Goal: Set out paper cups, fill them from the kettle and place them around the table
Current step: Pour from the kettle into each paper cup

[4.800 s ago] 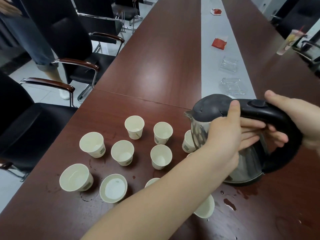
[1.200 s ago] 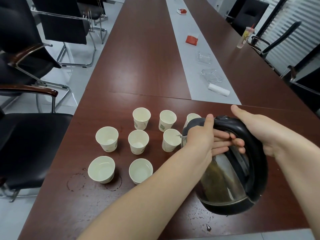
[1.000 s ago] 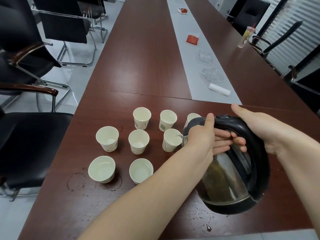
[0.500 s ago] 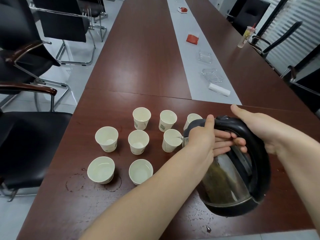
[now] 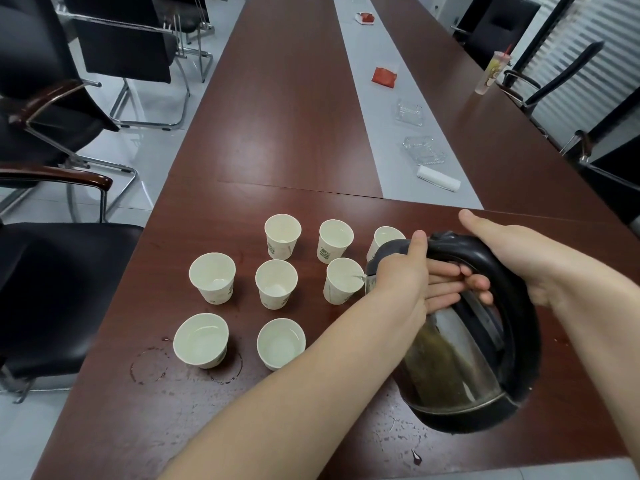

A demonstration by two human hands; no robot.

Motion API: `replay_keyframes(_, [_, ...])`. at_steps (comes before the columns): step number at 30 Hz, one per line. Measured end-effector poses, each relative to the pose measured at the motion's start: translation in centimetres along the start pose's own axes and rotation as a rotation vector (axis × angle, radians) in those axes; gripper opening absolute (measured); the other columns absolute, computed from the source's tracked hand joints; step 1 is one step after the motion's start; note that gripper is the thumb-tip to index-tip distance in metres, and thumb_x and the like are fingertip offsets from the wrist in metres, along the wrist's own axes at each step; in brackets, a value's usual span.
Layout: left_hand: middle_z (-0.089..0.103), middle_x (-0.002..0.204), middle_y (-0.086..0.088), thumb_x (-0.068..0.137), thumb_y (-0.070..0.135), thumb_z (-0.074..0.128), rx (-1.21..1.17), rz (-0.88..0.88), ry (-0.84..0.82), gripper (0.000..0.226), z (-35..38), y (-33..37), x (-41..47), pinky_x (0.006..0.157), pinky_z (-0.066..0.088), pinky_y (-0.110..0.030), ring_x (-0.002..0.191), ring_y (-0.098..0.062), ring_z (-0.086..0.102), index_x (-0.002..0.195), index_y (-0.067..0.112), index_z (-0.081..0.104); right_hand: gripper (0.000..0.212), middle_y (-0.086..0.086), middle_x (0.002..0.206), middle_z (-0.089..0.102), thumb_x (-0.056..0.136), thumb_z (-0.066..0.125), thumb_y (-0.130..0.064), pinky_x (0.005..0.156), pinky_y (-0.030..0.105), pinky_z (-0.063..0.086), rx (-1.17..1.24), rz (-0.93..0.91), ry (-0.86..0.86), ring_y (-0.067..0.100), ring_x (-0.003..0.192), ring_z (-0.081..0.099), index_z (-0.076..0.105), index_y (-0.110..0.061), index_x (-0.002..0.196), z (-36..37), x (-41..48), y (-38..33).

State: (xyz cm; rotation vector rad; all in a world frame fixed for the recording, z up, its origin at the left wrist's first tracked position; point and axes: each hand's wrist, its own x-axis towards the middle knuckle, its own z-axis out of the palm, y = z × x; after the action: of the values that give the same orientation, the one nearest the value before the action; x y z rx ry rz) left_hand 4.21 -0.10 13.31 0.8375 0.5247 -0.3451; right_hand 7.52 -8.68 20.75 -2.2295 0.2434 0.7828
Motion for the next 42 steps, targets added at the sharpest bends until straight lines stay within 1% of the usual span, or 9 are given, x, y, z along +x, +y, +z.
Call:
replay_keyframes(7, [0.06,0.042,-0.001,0.099,0.05,0.035,-0.014,-0.007,0.003,0.064,0.1,-0.1,0.0,0.046,0.052,-0.018,0.038,-0.008,0.06,0.063,0.002,0.058,0.071,0.011,0.036,0.04,0.091,0.037,-0.06,0.031,0.016,0.035,0.002,-0.007,0.001,0.02,0.027,0.039,0.049,-0.001,0.054,-0.1,0.0,-0.1])
replay_keyframes(11, [0.061,0.042,-0.001,0.099,0.049,0.034,-0.018,-0.013,0.007,0.064,0.2,0.0,0.0,0.047,0.052,-0.018,0.039,-0.008,0.06,0.063,0.002,0.058,0.071,0.011,0.036,0.04,0.091,0.038,-0.06,0.029,0.018,0.034,0.0,-0.006,0.002,0.021,0.026,0.039,0.049,-0.001,0.053,-0.1,0.0,-0.1])
replay_keyframes(16, [0.061,0.043,-0.001,0.099,0.05,0.034,-0.019,-0.018,0.002,0.064,0.2,0.1,0.0,0.047,0.052,-0.018,0.039,-0.008,0.061,0.063,0.002,0.058,0.071,0.011,0.037,0.041,0.091,0.038,-0.061,0.032,0.016,0.035,-0.005,-0.005,0.009,0.02,0.027,0.039,0.049,-0.002,0.053,-0.2,0.1,-0.2])
replay_keyframes(27, [0.061,0.042,-0.001,0.099,0.049,0.035,-0.012,-0.003,-0.005,0.064,0.3,-0.1,-0.2,0.047,0.052,-0.018,0.039,-0.007,0.061,0.064,0.001,0.058,0.071,0.012,0.037,0.041,0.091,0.039,-0.061,0.031,0.019,0.036,-0.004,-0.018,0.014,0.022,0.029,0.04,0.05,-0.001,0.054,-0.4,0.0,0.2])
replay_keyframes(32, [0.059,0.04,0.001,0.099,0.05,0.035,0.015,0.008,-0.019,0.064,0.7,-0.2,-0.5,0.047,0.052,-0.018,0.037,-0.005,0.059,0.064,0.002,0.057,0.072,0.012,0.036,0.04,0.091,0.04,-0.06,0.032,0.02,0.037,0.04,-0.031,0.022,0.022,0.027,0.039,0.05,0.0,0.052,-0.6,-0.3,0.8])
replay_keyframes(36, [0.059,0.04,0.001,0.098,0.051,0.036,0.04,0.017,-0.029,0.064,1.1,-0.4,-0.9,0.049,0.053,-0.018,0.038,-0.006,0.059,0.061,0.003,0.057,0.072,0.012,0.035,0.04,0.09,0.039,-0.06,0.032,0.025,0.037,0.062,-0.045,0.039,0.023,0.029,0.039,0.05,-0.001,0.052,-0.9,-0.7,1.5])
replay_keyframes(40, [0.059,0.041,-0.001,0.098,0.051,0.038,0.072,0.035,-0.029,0.064,1.7,-0.4,-1.5,0.05,0.053,-0.02,0.041,-0.008,0.06,0.059,0.003,0.057,0.072,0.013,0.035,0.038,0.091,0.038,-0.06,0.031,0.021,0.036,0.124,-0.063,0.057,0.023,0.028,0.039,0.049,-0.001,0.051,-1.1,-1.4,2.4])
replay_keyframes(42, [0.059,0.043,-0.002,0.098,0.05,0.038,0.088,0.05,-0.034,0.064,2.0,-0.4,-2.0,0.051,0.054,-0.02,0.043,-0.01,0.06,0.058,0.003,0.058,0.072,0.013,0.034,0.038,0.09,0.038,-0.06,0.032,0.022,0.036,0.161,-0.076,0.068,0.023,0.028,0.038,0.048,-0.001,0.051,-1.4,-1.8,3.0])
